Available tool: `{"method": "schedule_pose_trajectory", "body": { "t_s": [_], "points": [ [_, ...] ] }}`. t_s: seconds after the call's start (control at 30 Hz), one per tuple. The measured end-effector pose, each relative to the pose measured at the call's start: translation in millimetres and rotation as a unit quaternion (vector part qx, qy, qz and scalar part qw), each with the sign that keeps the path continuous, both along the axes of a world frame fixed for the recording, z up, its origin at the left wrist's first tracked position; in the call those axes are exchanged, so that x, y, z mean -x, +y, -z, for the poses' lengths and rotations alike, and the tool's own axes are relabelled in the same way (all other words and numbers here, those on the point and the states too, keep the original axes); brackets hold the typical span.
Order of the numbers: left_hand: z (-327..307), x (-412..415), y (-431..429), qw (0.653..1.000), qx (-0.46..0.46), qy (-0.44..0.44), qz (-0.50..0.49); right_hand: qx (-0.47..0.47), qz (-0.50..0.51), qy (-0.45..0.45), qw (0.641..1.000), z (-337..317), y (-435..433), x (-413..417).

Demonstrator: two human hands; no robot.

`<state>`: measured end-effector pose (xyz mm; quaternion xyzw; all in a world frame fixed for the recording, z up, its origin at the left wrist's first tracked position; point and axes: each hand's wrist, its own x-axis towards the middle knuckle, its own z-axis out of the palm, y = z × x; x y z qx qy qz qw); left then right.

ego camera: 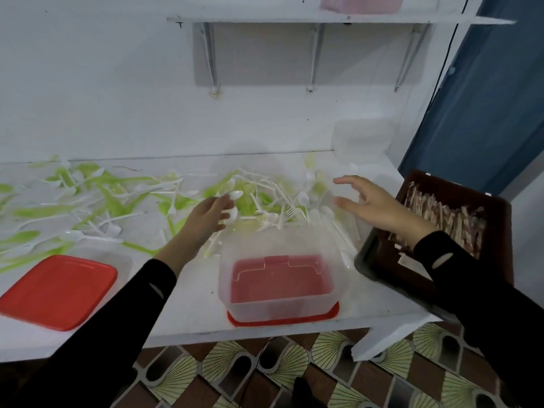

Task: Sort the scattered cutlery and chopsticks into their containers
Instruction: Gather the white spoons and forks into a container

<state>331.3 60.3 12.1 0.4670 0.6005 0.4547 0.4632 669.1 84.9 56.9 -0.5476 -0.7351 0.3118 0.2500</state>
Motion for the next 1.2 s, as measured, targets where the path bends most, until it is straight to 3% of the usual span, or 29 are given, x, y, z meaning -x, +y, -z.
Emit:
{"method": "schedule_pose_trajectory", "body": {
  "t_s": [0.13,0.27,0.43,0.53,0.6,0.7,0.83,0.97,1.1,1.2],
  "points": [
    [-11.9,-36.5,47.4,0.991,0.001,0.080,0.108,0.019,0.038,-0.007,0.999,-2.6,46.4,-18.1],
    [-10.0,-79.0,90.3,0.971,-0.004,0.140,0.193,0.051,-0.041,-0.124,0.990,12.1,85.8,-20.2],
    [-2.4,-112.8,142.8,0.956,-0.022,0.204,0.212,0.191,-0.186,-0.320,0.909,47.5,112.9,-5.9],
    [10.3,-124.1,167.9,0.931,-0.041,0.287,0.221,0.157,-0.233,-0.394,0.875,63.3,131.6,4.5],
    [19.2,-131.8,178.7,0.921,-0.029,0.323,0.217,0.127,-0.221,-0.410,0.876,66.7,145.2,8.9],
    [31.2,-149.4,191.7,0.876,-0.002,0.399,0.272,0.074,-0.174,-0.410,0.892,68.3,170.5,8.6],
    [42.4,-171.0,195.0,0.808,0.027,0.492,0.324,0.120,-0.155,-0.424,0.884,81.3,189.4,1.0],
    [60.2,-180.7,196.8,0.742,0.065,0.560,0.362,0.157,-0.170,-0.365,0.902,94.7,200.6,-3.5],
    [71.7,-172.1,209.6,0.779,0.060,0.501,0.372,0.240,-0.064,-0.096,0.964,70.6,223.3,-22.0],
    [66.6,-164.9,220.6,0.823,0.025,0.464,0.326,0.223,0.084,0.170,0.956,52.9,246.3,-39.9]
  ]
}}
